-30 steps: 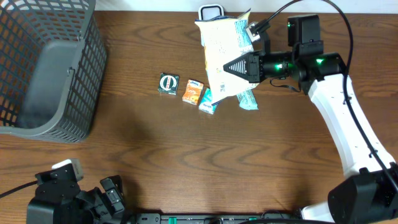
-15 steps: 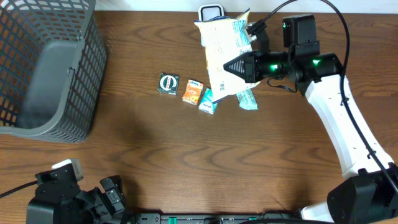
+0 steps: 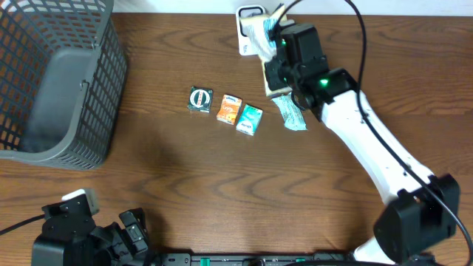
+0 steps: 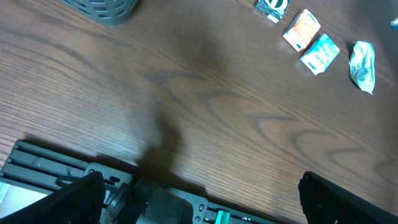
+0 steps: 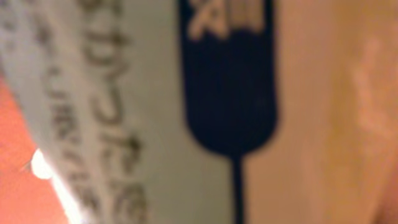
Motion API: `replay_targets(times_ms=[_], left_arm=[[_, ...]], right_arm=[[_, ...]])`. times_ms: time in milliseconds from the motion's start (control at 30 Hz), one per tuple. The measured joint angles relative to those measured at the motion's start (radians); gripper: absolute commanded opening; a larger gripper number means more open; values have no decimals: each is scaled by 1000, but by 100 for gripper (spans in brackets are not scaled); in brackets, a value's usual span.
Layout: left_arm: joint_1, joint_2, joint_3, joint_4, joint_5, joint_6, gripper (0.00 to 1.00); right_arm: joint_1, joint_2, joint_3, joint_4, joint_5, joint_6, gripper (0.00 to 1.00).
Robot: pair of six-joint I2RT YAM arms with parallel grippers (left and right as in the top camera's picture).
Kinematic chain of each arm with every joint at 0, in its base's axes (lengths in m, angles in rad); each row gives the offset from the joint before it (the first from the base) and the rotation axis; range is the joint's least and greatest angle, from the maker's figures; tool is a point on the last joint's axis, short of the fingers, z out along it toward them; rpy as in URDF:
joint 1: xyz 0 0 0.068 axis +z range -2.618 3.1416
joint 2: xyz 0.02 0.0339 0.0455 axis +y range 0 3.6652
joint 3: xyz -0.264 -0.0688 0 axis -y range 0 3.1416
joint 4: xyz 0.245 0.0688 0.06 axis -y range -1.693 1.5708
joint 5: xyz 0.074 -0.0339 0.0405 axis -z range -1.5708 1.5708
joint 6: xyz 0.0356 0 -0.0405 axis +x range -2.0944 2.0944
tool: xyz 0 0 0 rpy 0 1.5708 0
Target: Scan the item barcode
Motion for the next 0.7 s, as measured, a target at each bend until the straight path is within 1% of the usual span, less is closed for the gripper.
replay_targets(times_ms=[100, 167, 300, 367, 400, 433, 500, 567, 633, 700], left_arm=[[0, 0, 0, 0, 0, 0, 98], [0, 0, 0, 0, 0, 0, 98], [0, 0, 0, 0, 0, 0, 98], [0, 0, 0, 1, 0, 0, 98], [0, 0, 0, 0, 0, 0, 98], [0, 0, 0, 1, 0, 0, 98], [0, 0, 0, -2, 2, 0, 98], [1, 0, 0, 0, 1, 0, 97], [1, 0, 0, 0, 3, 0, 98], [1, 0, 0, 0, 3, 0, 97]], right_arm=[[-4, 72, 41, 69, 73, -39, 1], [-7, 138, 95, 138, 112, -92, 1], [-5, 269, 209, 340, 200, -256, 1], [3, 344, 257, 475, 283, -362, 1], [8, 376, 262, 574, 322, -420, 1], [16, 442, 280, 729, 385, -526, 1], [26, 522, 282, 922, 433, -666, 1], [36, 587, 283, 1039, 464, -779, 1], [50, 656, 283, 1117, 491, -881, 1], [61, 689, 283, 1137, 505, -935, 1]])
